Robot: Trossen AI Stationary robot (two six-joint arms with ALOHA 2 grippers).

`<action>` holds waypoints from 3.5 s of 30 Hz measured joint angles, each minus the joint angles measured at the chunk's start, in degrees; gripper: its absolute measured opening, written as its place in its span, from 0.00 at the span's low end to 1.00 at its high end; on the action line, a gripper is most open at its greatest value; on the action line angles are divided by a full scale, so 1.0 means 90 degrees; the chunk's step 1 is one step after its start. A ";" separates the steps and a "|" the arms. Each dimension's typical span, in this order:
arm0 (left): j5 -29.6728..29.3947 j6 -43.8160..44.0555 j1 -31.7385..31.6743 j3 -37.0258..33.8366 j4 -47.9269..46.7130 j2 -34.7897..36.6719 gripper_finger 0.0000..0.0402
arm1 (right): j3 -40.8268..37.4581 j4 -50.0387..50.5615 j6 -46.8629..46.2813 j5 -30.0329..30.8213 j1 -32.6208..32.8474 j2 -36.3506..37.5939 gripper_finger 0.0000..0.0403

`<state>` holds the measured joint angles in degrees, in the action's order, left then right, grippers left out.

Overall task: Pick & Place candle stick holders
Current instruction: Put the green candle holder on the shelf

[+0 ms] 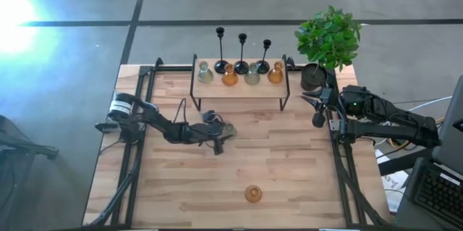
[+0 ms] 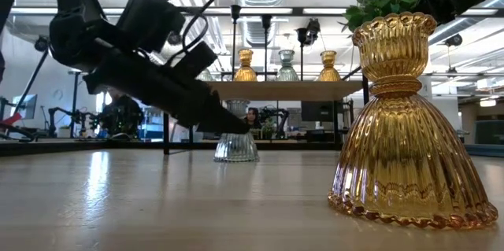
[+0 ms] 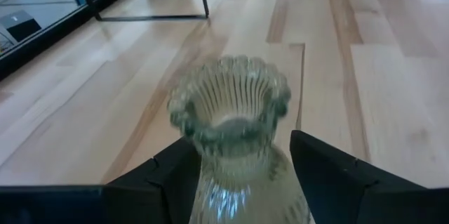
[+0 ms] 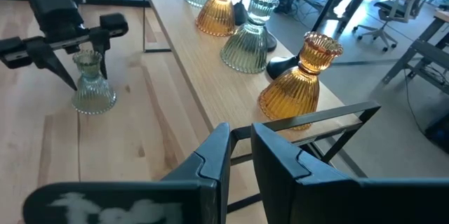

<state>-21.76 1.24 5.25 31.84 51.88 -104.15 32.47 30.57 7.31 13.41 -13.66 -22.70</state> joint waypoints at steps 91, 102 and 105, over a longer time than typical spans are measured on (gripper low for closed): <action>-0.1348 0.0556 -0.2061 0.1534 -0.4312 0.2982 0.47 | 0.0000 -0.0002 0.0000 0.0000 0.0001 0.0000 0.13; -0.1305 0.0491 -0.2117 0.1543 -0.4052 0.2982 0.49 | 0.0000 0.0000 0.0000 0.0000 0.0000 0.0000 0.13; -0.1285 0.0486 -0.2119 0.1543 -0.4014 0.2982 0.50 | -0.0001 -0.0001 0.0000 0.0000 -0.0001 0.0000 0.13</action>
<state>-33.32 5.61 -13.82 45.74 15.76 -77.32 32.46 30.56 7.31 13.41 -13.67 -22.70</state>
